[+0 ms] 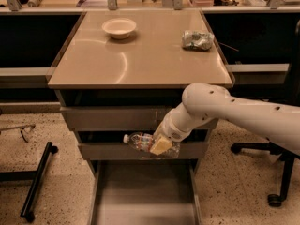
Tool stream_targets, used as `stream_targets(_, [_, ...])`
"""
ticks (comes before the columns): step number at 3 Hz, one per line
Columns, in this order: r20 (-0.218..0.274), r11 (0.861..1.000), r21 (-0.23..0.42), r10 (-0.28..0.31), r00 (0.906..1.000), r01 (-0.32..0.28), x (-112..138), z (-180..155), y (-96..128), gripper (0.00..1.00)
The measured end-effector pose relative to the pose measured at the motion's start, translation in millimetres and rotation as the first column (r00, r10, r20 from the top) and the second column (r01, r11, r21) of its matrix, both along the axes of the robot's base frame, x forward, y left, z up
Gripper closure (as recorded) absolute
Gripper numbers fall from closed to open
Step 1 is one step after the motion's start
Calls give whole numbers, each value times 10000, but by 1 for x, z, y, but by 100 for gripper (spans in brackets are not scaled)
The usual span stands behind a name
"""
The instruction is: Place water bottle into bottom drawer
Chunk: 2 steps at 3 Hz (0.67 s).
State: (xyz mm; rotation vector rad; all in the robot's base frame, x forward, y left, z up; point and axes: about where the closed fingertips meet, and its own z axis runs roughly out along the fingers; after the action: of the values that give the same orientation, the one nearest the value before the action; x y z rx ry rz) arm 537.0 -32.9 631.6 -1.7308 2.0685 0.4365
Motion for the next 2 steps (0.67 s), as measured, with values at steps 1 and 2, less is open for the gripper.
stream_targets(1, [-210,9981,-569,-260,9994,247,-15,-72,13,100])
stream_targets(2, [-317,9843,-1765,-112,9994,54,-38,-157,14,100])
